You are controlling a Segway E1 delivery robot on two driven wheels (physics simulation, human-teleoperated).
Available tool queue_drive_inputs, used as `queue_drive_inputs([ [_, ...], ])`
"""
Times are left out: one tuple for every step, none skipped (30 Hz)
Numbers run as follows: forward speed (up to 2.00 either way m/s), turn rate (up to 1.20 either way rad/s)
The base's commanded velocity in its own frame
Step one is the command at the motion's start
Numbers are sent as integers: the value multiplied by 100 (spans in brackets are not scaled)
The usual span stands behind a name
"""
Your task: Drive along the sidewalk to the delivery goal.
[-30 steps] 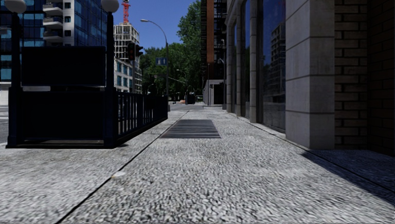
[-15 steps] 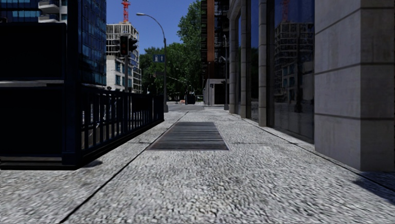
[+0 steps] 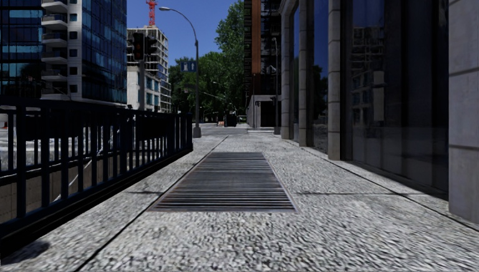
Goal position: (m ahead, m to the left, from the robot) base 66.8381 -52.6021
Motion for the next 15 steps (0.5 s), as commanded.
queue_drive_inputs([
  [200, 0],
  [200, 0],
  [200, 0],
  [200, 0],
  [200, 0],
  [200, 0],
  [200, 0],
  [200, 0],
  [200, 0],
  [200, 0],
  [200, 0],
  [200, 0],
  [200, 0],
  [200, 0],
  [200, 0],
])
